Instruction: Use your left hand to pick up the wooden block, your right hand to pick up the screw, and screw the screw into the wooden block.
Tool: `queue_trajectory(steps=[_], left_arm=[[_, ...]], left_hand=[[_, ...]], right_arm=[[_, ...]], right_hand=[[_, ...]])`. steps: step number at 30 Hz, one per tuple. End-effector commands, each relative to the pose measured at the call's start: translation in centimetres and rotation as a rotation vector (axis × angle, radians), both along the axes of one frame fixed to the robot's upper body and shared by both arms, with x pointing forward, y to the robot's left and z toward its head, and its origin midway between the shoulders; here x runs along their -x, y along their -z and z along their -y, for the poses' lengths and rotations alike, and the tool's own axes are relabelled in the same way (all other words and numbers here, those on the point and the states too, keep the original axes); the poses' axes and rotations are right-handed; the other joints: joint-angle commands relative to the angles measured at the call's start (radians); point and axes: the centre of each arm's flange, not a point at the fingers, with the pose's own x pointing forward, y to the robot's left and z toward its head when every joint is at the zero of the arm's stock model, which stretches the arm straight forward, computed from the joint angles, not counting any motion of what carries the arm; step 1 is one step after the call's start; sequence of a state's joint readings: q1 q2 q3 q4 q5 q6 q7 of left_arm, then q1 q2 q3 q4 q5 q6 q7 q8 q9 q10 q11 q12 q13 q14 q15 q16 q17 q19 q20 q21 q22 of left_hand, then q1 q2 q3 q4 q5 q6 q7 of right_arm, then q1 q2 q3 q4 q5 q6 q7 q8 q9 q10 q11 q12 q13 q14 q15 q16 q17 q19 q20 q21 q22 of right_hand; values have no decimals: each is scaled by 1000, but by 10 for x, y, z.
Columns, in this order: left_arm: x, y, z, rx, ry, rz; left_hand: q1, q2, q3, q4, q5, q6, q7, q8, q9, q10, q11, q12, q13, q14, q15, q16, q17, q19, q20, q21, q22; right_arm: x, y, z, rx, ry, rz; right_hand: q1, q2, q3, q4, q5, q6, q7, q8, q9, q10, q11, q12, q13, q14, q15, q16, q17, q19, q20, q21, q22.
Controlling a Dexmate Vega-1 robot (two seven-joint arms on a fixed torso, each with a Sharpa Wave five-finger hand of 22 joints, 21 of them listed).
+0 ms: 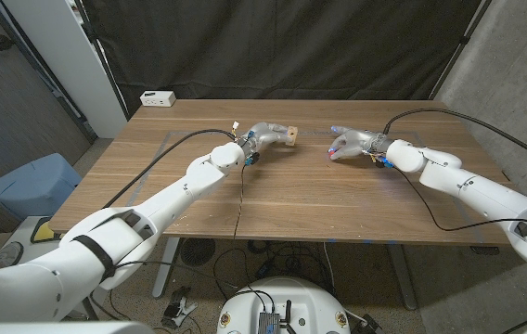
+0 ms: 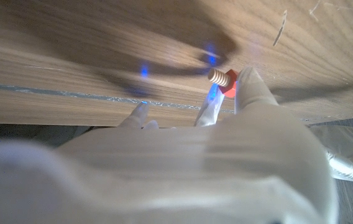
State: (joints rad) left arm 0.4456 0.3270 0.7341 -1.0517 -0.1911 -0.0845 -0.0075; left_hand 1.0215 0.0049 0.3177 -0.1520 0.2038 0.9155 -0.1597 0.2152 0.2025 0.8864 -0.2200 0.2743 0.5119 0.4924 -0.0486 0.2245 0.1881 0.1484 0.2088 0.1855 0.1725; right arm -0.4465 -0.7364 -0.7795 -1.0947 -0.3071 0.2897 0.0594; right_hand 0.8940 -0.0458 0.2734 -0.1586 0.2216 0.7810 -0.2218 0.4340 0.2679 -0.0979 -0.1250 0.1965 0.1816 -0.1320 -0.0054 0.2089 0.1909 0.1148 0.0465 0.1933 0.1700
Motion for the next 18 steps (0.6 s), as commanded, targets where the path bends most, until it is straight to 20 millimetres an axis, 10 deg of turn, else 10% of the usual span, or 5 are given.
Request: queue_trajectory(steps=[1, 18], left_arm=[[-1, 0, 1, -2, 5, -4], [-2, 3, 4, -1, 14, -12]], left_hand=[[-25, 29, 0, 7, 4, 11, 3, 9, 3, 8, 2, 5, 7, -2, -35, -1, 2, -6, 4, 5, 2], [-26, 31, -2, 7, 4, 10, 6, 8, 3, 9, 2, 1, 8, -3, -35, -1, 2, -6, 3, 5, 2]], right_arm=[[4, -1, 2, -87, -23, -2], [11, -7, 5, -266, -78, -19]], right_hand=[[8, -2, 2, 4, 7, 12, 3, 8, 3, 8, -1, 7, 2, 5, 1, 7, 4, 8, -1, 8, 2], [8, -2, -1, 6, 7, 21, 4, 15, 7, 20, 5, 8, 2, 5, 7, 6, 5, 13, -1, 8, 2]])
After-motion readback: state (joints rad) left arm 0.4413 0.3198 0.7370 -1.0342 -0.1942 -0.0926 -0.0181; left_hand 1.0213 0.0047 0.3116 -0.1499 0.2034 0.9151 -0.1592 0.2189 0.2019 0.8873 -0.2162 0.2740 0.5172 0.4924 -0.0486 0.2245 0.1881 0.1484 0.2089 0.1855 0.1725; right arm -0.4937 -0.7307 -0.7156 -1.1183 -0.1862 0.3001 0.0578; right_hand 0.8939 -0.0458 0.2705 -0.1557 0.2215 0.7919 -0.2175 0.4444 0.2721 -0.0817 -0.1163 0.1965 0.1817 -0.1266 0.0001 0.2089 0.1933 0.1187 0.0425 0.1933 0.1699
